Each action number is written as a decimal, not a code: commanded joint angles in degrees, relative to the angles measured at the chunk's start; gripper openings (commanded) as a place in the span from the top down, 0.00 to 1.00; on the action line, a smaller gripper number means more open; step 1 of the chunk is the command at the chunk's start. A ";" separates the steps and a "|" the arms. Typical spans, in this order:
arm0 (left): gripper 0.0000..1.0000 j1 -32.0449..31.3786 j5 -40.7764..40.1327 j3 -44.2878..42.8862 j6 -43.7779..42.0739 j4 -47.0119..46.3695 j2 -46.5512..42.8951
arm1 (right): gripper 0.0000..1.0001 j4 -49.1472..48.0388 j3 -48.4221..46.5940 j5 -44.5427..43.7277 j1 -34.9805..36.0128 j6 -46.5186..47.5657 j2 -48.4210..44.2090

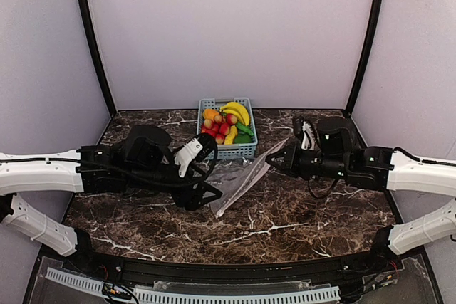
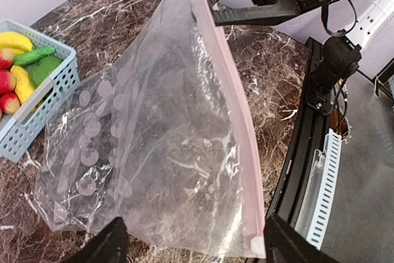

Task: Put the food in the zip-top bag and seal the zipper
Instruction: Pass from the left arm to the right, then adjust the zipper food storage bag at the center of the board.

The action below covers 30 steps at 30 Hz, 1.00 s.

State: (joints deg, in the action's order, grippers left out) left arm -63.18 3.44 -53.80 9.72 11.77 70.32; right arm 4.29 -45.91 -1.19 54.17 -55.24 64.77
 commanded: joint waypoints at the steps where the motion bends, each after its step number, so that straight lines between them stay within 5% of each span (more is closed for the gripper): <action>1: 0.19 -0.11 0.57 -5.98 3.93 -0.82 -1.29 | 1.00 -1.04 -3.28 -1.34 1.78 4.85 0.94; 9: 0.05 -0.13 -1.15 -13.79 7.50 0.72 6.78 | 1.00 1.65 -7.83 -3.87 4.97 8.51 4.49; 18: 0.03 -0.10 -3.67 -14.49 7.92 0.59 11.25 | 1.00 3.81 -10.83 -6.30 7.27 10.35 7.09; 30: 0.35 -0.15 -14.04 -15.04 5.32 4.49 11.92 | 1.00 4.25 -10.47 -6.66 7.70 10.24 7.16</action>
State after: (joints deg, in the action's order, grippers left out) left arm -63.18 -6.33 -67.53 16.71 13.21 82.50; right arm 7.88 -55.24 -6.55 61.21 -45.67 71.70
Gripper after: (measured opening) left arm 0.691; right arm 0.006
